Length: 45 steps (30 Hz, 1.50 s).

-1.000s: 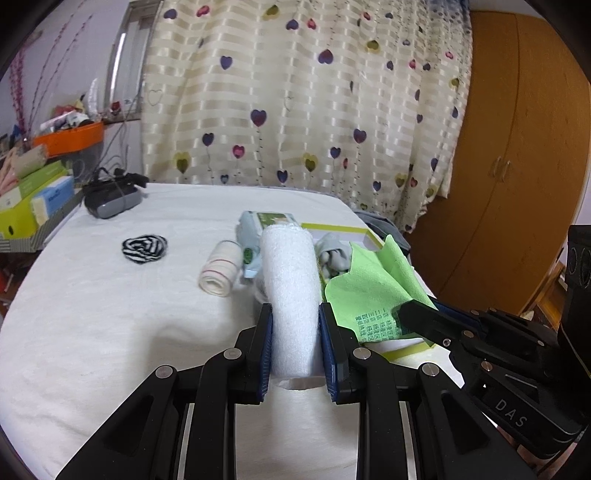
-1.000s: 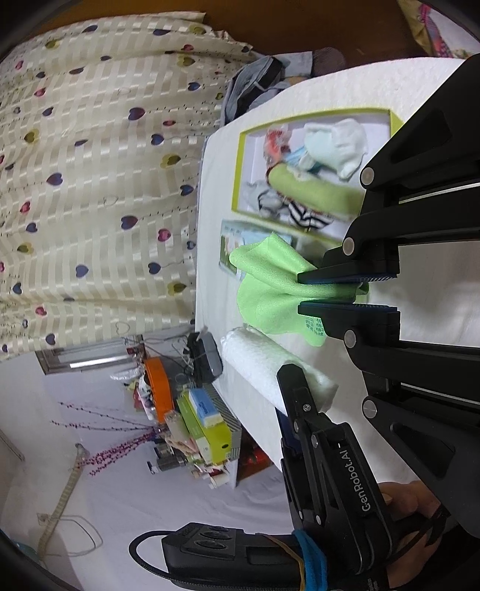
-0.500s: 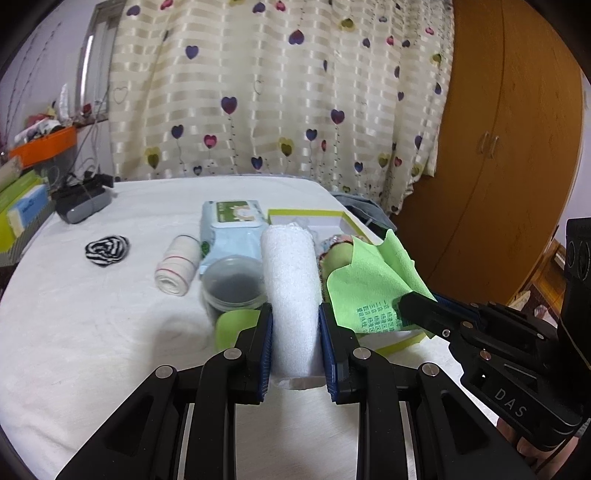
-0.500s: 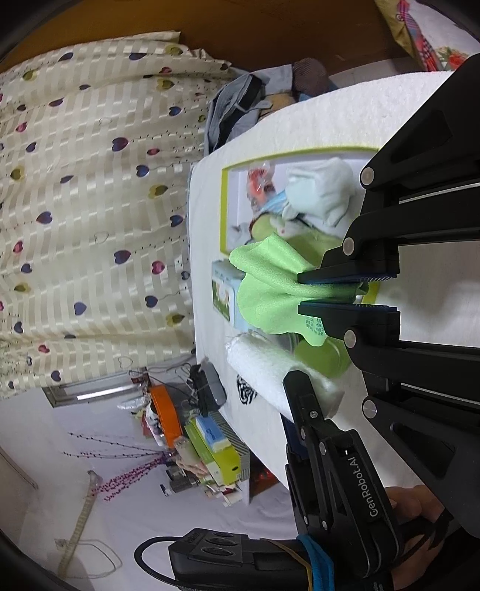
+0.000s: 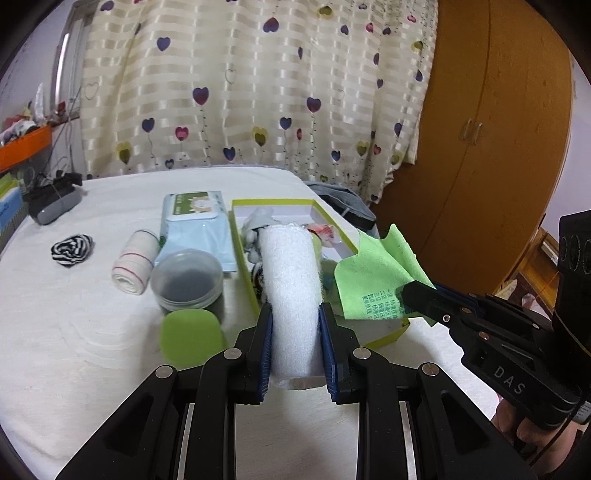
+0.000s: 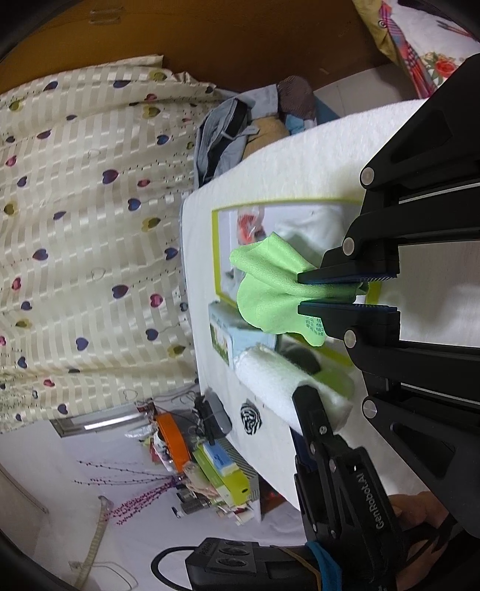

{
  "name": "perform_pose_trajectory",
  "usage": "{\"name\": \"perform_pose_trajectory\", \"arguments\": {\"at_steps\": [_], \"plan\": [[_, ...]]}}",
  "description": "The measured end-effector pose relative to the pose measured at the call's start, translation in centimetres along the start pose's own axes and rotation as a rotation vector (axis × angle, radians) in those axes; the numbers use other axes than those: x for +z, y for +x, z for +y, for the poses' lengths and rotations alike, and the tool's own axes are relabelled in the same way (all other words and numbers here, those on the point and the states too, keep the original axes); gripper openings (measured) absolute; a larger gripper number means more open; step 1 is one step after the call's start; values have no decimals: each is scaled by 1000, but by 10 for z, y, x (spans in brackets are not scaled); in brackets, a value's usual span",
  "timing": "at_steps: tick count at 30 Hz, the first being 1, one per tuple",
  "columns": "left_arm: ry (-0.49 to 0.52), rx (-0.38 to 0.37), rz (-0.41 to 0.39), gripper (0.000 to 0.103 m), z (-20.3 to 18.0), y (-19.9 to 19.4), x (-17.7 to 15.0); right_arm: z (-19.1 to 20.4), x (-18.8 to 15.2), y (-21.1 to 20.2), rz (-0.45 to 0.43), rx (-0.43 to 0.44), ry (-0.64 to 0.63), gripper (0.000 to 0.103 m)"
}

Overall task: Organize soft objects
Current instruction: 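Lower the towel roll and green cloth into the green box and open both grippers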

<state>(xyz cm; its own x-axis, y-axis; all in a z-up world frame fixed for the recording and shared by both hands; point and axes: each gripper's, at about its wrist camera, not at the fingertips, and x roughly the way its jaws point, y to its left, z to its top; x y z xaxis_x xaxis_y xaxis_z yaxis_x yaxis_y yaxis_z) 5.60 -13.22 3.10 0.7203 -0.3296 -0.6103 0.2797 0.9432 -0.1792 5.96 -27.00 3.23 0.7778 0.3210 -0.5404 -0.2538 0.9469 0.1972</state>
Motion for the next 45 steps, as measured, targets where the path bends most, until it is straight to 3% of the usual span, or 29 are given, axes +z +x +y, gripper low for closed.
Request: {"name": "perform_pose_trajectory", "arguments": {"at_steps": [9,21,45], "plan": [[17,-59,62,21,-14,19,-8,-17,-9,9,47,-25,21,9],[6,-72,129,21,-15,49,-3,-27,-15,39,134,-26,24,9],[-7,-54,170,21,-13,98,17,-41,3,80,196,-13,4,12]]}}
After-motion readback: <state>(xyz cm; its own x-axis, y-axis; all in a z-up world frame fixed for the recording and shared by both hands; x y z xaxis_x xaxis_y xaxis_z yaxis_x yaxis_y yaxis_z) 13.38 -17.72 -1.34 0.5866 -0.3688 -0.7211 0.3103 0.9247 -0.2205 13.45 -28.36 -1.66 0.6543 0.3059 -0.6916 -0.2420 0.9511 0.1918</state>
